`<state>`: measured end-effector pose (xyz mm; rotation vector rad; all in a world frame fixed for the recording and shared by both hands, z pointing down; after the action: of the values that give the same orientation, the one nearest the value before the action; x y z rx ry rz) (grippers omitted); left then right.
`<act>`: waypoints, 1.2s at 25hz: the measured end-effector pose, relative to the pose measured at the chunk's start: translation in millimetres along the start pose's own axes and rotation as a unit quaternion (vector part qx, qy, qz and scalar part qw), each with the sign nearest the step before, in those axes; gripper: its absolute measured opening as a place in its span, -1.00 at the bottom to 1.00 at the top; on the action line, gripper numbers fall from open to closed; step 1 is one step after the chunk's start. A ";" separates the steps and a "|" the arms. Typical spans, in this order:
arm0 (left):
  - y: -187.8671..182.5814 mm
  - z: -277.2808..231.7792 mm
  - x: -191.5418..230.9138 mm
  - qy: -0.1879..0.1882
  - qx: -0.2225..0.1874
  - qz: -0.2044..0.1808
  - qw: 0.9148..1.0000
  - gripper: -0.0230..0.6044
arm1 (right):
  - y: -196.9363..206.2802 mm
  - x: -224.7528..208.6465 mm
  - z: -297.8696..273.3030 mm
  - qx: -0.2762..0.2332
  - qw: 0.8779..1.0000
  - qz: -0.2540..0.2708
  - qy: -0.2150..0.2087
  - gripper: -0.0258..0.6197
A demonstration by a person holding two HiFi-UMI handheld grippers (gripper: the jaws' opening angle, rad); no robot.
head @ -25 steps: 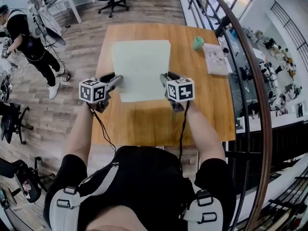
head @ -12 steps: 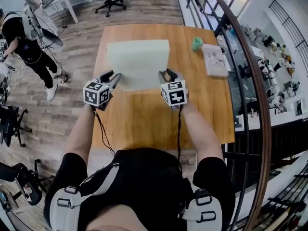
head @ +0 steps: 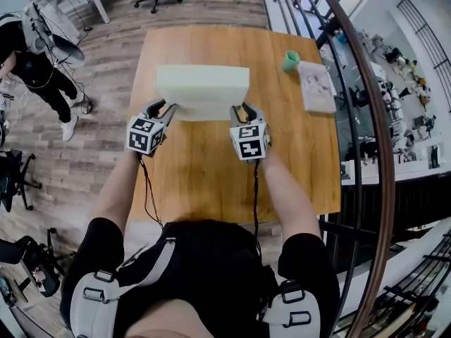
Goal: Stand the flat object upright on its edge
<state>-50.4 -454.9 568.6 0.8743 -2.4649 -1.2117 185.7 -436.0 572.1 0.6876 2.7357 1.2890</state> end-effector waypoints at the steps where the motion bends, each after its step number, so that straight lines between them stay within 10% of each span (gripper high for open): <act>1: 2.6 -4.2 2.3 0.000 0.003 0.001 1.000 -0.51 | 0.0 -0.2 -3.9 0.001 1.000 0.002 0.005 -0.52; 22: 19.6 -34.4 9.0 -0.009 0.005 0.059 0.998 -0.49 | 15.8 -11.8 -36.7 0.021 0.998 -0.053 0.006 -0.52; 30: -7.0 10.3 6.8 -0.048 -0.060 0.065 0.995 -0.49 | -22.4 -23.1 25.6 -0.086 0.988 -0.131 0.006 -0.52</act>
<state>-57.8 -455.9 556.5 0.6279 -2.4501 -1.3680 203.7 -439.3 535.2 0.2947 2.5724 1.4428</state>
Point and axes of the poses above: the fingertips, and each gripper's own axes: z backward along the fingers, x to its left, y out of its underside, the point moved 2 cm from there along z, backward along the fingers, and after that the axes turned 13 degrees about x, right-handed, at the moved point
